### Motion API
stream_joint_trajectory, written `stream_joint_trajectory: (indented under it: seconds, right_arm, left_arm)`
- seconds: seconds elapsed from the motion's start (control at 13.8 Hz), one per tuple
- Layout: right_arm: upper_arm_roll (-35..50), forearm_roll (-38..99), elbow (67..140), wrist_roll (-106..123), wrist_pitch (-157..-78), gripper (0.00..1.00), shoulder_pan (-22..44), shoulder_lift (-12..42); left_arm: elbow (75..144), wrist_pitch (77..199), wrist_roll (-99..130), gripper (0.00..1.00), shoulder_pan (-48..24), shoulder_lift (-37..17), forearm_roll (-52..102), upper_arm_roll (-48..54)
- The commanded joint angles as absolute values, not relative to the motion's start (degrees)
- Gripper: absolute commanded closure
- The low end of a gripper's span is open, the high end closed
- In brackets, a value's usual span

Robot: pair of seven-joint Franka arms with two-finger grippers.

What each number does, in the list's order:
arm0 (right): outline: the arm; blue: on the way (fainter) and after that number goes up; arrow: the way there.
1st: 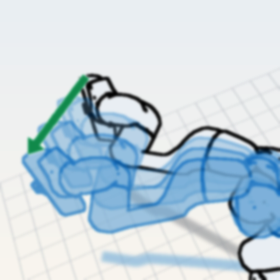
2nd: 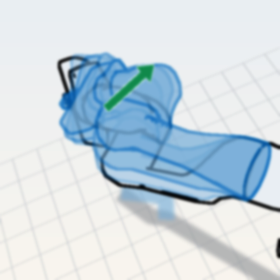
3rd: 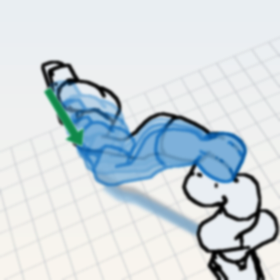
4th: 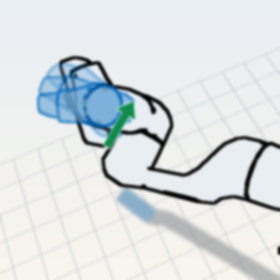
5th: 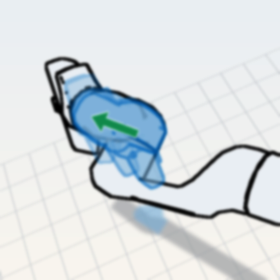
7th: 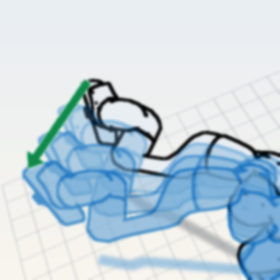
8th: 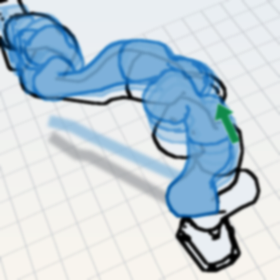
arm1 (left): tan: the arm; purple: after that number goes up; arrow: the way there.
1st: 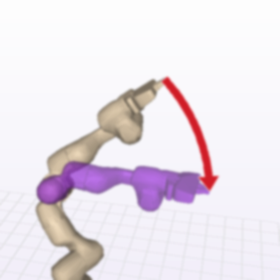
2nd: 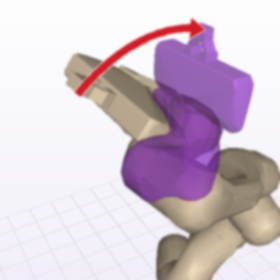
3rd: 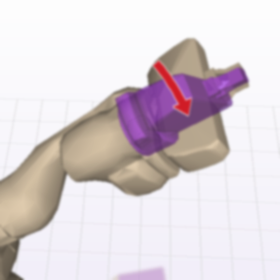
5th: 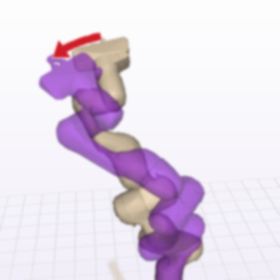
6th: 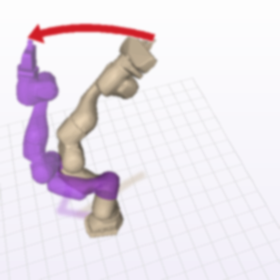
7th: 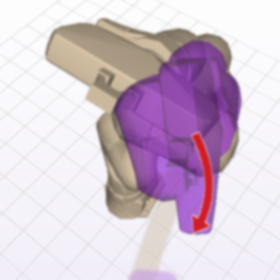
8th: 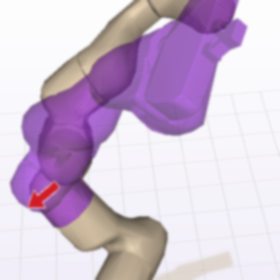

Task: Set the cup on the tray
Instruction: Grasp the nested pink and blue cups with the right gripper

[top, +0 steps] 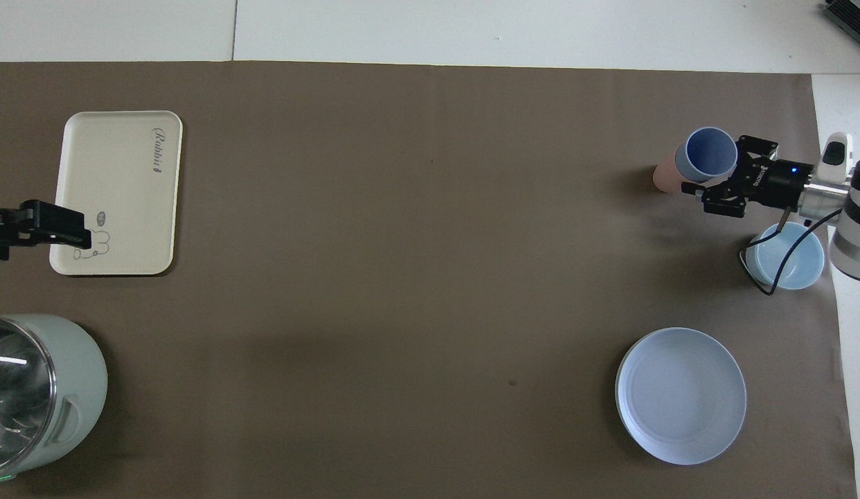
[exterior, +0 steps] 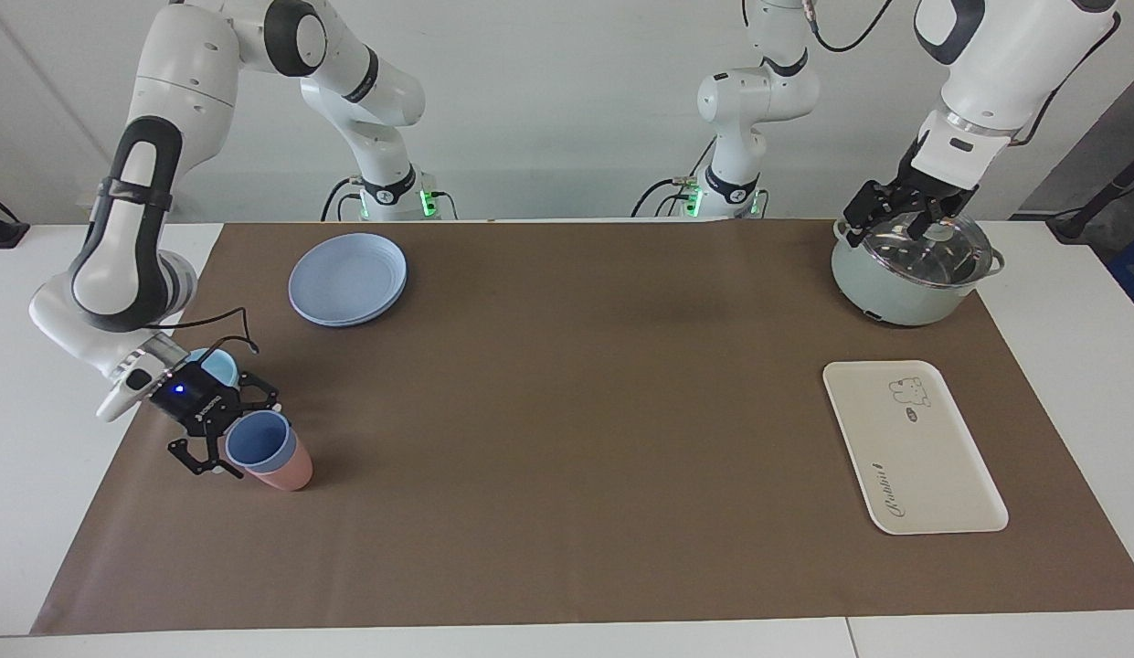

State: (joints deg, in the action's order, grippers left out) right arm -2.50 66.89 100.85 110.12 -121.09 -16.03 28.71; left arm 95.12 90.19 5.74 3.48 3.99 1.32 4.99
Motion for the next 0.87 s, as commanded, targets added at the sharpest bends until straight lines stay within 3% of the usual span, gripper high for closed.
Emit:
stream_joint_trajectory:
  seconds: [0.0, 0.51, 0.58, 0.65, 0.73, 0.8]
  right_arm:
    - [-2.1, 70.6, 100.7, 113.3, -121.7, 0.0, -15.1, 29.7]
    - [-2.1, 71.0, 100.9, 113.7, -123.7, 0.0, -14.2, 29.7]
    - [-2.1, 71.0, 100.9, 113.7, -123.7, 0.07, -14.3, 29.7]
    - [-2.2, 71.0, 100.9, 113.7, -123.8, 0.4, -14.3, 29.7]
    - [-2.2, 71.0, 100.9, 113.7, -123.8, 0.9, -14.3, 29.7]
    - [-2.2, 71.0, 100.8, 113.6, -123.8, 1.0, -14.3, 29.6]
  left_arm:
    - [96.9, 92.5, 5.1, 0.0, 4.2, 5.4, 0.6, 5.4]
    - [96.6, 94.2, 5.0, 0.0, 4.0, 5.1, 1.3, 5.4]
    - [96.6, 94.5, 5.0, 0.0, 3.8, 5.0, 1.3, 5.4]
    - [96.4, 94.7, 5.0, 0.0, 3.8, 5.0, 1.3, 5.4]
    - [96.3, 94.7, 5.0, 0.0, 3.8, 4.9, 1.3, 5.4]
    - [96.2, 94.7, 5.0, 0.0, 3.6, 4.9, 1.5, 5.5]
